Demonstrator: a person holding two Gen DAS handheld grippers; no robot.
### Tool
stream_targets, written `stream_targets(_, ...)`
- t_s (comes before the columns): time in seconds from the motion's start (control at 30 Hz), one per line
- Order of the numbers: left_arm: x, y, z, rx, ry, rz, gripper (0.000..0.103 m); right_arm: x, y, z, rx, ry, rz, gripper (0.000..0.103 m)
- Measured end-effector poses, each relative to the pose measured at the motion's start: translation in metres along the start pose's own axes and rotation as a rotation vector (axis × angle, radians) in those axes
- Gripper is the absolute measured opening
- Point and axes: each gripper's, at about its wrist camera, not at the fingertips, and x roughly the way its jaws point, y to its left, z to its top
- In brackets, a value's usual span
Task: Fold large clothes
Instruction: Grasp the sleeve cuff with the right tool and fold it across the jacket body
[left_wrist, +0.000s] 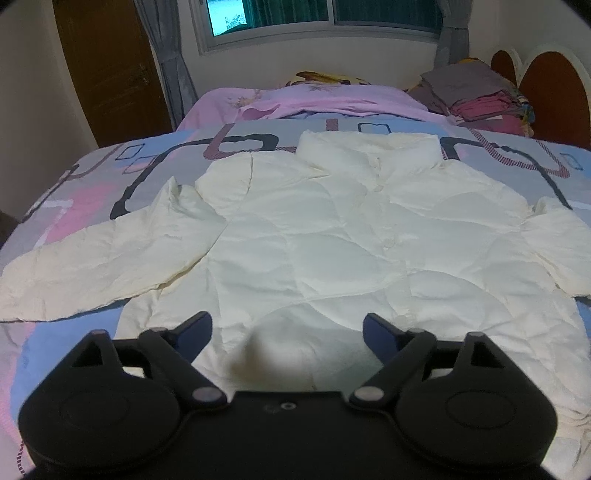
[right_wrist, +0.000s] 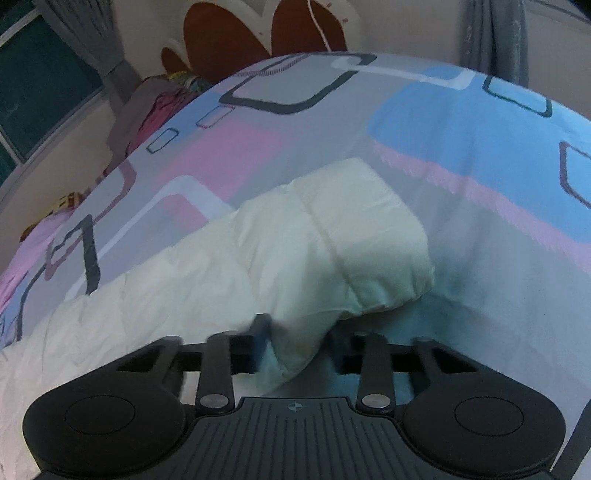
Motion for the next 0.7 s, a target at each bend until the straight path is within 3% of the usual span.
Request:
stream_targets(0.07,-0.001,0.006,0.001,-0.009,-0.002,-0.004,0.085,-0.008,0.007,-0.002,-0.030,-0.033,-0.005,0.006)
stream_targets(0.23,-0.003,0.024,0.001,-0.034,-0.011,0.000,0.085,-0.035,0.035,-0.003,-0.103,-0.130,0.032,0.004)
stream_targets(0.4,-0.006,0.045,0.002,-0.060,-0.031,-0.010,0.085,-0.072,0.099,-0.020,-0.239,-0.219,0.136,0.004)
stream_targets(0.53,-0.006,0.068,0.004,-0.083,-0.050,-0.017,0.085,-0.095,0.167,-0.048,-0.345,-0.245,0.250,0.004)
stream_targets(0.7,0.002,0.103,0.006,-0.115,-0.048,-0.021,0.085,-0.112,0.261,-0.110,-0.489,-0.213,0.410,0.004)
